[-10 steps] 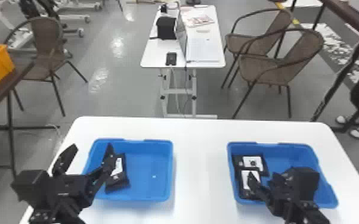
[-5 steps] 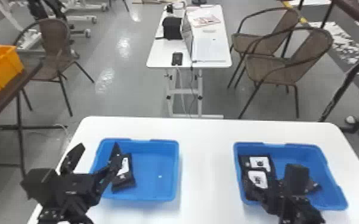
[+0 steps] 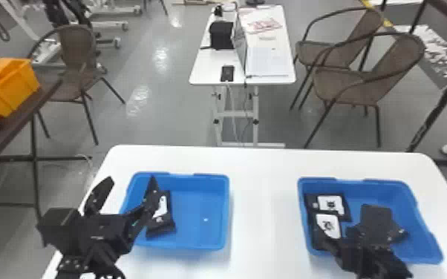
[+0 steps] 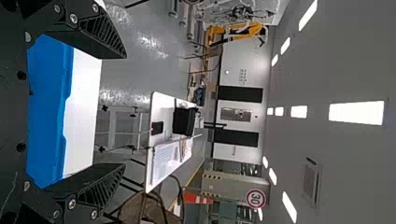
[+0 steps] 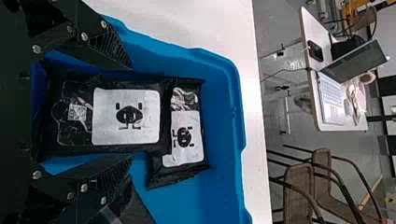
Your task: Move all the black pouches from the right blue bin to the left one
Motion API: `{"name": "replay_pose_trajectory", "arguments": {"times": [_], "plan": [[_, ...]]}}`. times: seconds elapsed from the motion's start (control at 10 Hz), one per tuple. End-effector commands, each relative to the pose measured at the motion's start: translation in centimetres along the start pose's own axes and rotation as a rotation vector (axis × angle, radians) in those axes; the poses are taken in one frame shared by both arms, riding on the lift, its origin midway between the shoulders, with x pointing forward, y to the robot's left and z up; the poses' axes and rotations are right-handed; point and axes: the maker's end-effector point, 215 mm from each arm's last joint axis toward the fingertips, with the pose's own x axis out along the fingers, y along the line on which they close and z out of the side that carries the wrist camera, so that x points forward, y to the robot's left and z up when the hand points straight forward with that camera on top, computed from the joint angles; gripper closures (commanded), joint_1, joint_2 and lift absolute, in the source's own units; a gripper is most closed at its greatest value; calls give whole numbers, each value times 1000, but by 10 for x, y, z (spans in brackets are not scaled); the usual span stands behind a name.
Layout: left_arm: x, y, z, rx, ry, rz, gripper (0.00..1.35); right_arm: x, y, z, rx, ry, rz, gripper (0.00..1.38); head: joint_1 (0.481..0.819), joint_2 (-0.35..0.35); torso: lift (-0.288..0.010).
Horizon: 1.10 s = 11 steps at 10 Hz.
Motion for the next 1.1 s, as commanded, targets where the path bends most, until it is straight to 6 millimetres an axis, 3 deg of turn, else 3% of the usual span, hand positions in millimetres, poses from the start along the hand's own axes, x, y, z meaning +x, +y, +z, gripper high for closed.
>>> {"name": "replay_pose_trajectory", "arguments": {"times": [0.0, 0.6, 0.7, 0.8, 0.9, 1.0], "plan": [[0, 0, 0, -1, 0, 1, 208, -4, -3, 2, -11, 10, -15, 374, 695, 75, 10], [0, -1, 4, 7, -15, 0, 208, 6, -4, -13, -26, 60, -11, 415, 695, 70, 10], [0, -1, 4, 8, -15, 0, 208, 8, -3, -21, -12, 81, -4, 598, 695, 70, 10], [0, -2, 7, 11, -23, -2, 208, 9, -5, -26, -11, 94, -4, 593, 695, 69, 10], [0, -1, 9, 15, -29, 1, 209, 9, -7, -26, -11, 100, -4, 769, 695, 69, 10], [-1, -1, 8, 16, -31, 3, 208, 8, -4, -23, -9, 89, 13, 1069, 695, 69, 10]]}}
